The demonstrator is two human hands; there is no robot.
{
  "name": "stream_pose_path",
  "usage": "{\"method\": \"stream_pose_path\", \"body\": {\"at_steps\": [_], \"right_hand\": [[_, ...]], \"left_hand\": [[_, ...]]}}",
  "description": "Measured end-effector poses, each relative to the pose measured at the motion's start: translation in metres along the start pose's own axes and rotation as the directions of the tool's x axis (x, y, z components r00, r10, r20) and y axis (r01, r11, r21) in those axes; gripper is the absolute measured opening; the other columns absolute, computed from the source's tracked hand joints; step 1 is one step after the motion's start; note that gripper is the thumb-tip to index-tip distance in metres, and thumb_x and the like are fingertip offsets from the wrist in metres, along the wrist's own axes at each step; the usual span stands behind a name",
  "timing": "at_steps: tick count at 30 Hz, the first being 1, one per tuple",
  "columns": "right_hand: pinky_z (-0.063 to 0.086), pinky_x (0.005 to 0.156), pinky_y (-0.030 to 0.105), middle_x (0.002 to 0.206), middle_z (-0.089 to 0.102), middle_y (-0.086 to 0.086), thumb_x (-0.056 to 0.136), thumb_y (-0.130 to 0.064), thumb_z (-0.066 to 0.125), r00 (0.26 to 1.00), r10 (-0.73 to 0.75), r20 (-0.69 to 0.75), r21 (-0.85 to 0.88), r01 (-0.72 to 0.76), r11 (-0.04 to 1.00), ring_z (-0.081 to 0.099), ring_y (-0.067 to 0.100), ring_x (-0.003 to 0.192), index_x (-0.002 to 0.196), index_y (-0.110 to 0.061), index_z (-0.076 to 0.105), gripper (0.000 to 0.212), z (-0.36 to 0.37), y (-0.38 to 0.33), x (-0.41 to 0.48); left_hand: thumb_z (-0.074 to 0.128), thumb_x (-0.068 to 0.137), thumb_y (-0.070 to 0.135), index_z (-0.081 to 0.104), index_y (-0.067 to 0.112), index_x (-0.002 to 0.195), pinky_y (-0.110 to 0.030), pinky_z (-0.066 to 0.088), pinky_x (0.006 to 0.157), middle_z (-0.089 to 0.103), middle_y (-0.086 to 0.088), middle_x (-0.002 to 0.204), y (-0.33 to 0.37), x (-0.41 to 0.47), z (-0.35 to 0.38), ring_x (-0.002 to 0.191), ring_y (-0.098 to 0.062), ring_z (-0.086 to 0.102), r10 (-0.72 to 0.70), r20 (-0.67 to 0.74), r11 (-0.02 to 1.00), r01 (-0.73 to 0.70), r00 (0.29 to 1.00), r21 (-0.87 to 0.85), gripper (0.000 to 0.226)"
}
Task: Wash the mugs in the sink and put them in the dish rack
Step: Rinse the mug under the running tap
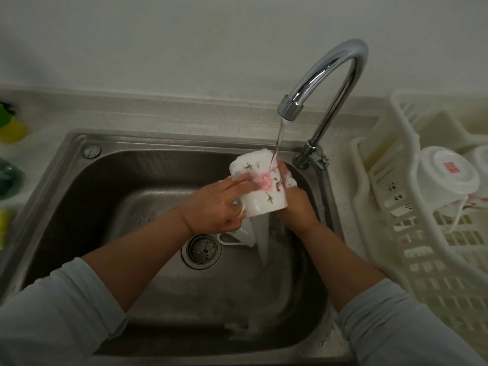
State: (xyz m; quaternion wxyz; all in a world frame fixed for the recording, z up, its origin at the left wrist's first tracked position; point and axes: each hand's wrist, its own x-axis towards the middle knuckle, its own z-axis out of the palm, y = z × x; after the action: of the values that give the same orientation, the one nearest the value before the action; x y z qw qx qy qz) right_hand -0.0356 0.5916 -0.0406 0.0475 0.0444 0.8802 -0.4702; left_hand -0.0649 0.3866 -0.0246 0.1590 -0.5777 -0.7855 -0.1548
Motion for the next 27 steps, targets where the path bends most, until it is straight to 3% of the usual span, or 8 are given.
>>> {"method": "stream_pose_path", "body": {"at_steps": [6,9,13,15,17,20,23,27], "right_hand": [[0.053,0.067,0.026,0.098,0.061,0.000,0.085,-0.024,0.065,0.990,-0.138,0.000,-0.223,0.134,0.965,0.062,0.012,0.072,0.133,-0.053,-0.013,0.096,0.000,-0.001,0.000],[0.055,0.073,0.037,0.106,0.064,0.015,0.085,-0.020,0.066,0.983,-0.183,0.014,-0.267,0.180,0.947,0.065,0.026,0.080,0.133,-0.046,-0.004,0.089,0.001,-0.006,-0.002],[0.054,0.083,0.038,0.118,0.061,0.011,0.083,-0.023,0.069,0.991,-0.126,0.049,-0.203,0.134,0.970,0.063,0.022,0.097,0.148,-0.032,0.002,0.094,0.006,-0.001,0.004],[0.051,0.091,0.040,0.119,0.060,0.011,0.087,-0.021,0.064,0.995,-0.045,0.094,-0.131,0.057,0.990,0.061,0.023,0.102,0.148,-0.032,0.013,0.081,0.007,0.004,0.008],[0.046,0.096,0.036,0.126,0.057,0.012,0.091,-0.013,0.057,0.985,0.084,0.152,0.021,-0.088,0.996,0.055,0.023,0.112,0.143,-0.026,0.034,0.059,0.004,0.000,0.012],[0.051,0.069,0.029,0.119,0.058,0.015,0.094,-0.006,0.047,0.926,0.281,0.253,0.067,-0.307,0.949,0.056,0.023,0.100,0.133,-0.014,0.049,0.040,0.001,-0.005,0.016],[0.055,0.070,0.037,0.098,0.060,0.012,0.097,-0.023,0.046,0.796,0.478,0.372,0.256,-0.583,0.771,0.061,0.026,0.081,0.130,-0.013,0.049,0.034,-0.001,-0.008,0.013],[0.050,0.070,0.039,0.116,0.057,0.017,0.095,-0.045,0.043,0.725,0.497,0.477,0.417,-0.685,0.598,0.058,0.032,0.100,0.129,-0.016,0.046,0.046,0.001,-0.007,0.013]], "left_hand": [[0.061,0.081,0.018,0.053,0.007,0.095,-0.050,0.054,0.083,0.051,-0.015,0.132,0.001,0.000,-0.005,0.126,-0.036,0.040,0.080,-0.042,0.997,-0.079,0.996,0.026,0.019],[0.060,0.080,0.018,0.043,0.011,0.107,-0.051,0.055,0.080,0.060,-0.017,0.125,0.002,0.000,-0.009,0.126,-0.035,0.040,0.054,-0.049,0.999,-0.054,0.997,-0.001,0.032],[0.060,0.080,0.024,0.065,0.004,0.073,-0.049,0.054,0.084,0.059,-0.015,0.128,-0.002,-0.004,-0.009,0.127,-0.033,0.039,0.006,0.033,0.998,-0.008,0.999,0.065,0.021],[0.058,0.080,0.030,0.066,0.009,0.058,-0.040,0.051,0.092,0.057,-0.009,0.131,0.000,-0.007,-0.004,0.130,-0.026,0.039,-0.154,0.051,0.986,0.156,0.987,-0.055,0.031],[0.059,0.078,0.033,0.069,0.011,0.061,-0.027,0.048,0.093,0.056,0.001,0.129,0.003,-0.007,0.000,0.125,-0.011,0.043,-0.431,0.088,0.832,0.433,0.898,-0.347,0.029],[0.065,0.082,0.012,0.072,0.014,0.078,-0.009,0.044,0.084,0.058,0.005,0.120,0.002,0.001,0.001,0.112,-0.009,0.053,-0.722,0.333,0.317,0.717,0.607,-0.621,0.009],[0.057,0.088,0.007,0.068,0.007,0.107,-0.022,0.049,0.077,0.063,-0.003,0.116,-0.002,0.005,0.000,0.104,-0.019,0.058,-0.783,0.521,-0.112,0.747,0.340,-0.656,0.022],[0.057,0.087,0.011,0.068,0.003,0.107,-0.030,0.051,0.075,0.066,-0.015,0.110,-0.005,0.009,-0.008,0.094,-0.021,0.058,-0.803,0.563,-0.317,0.661,0.195,-0.680,0.025]]}}
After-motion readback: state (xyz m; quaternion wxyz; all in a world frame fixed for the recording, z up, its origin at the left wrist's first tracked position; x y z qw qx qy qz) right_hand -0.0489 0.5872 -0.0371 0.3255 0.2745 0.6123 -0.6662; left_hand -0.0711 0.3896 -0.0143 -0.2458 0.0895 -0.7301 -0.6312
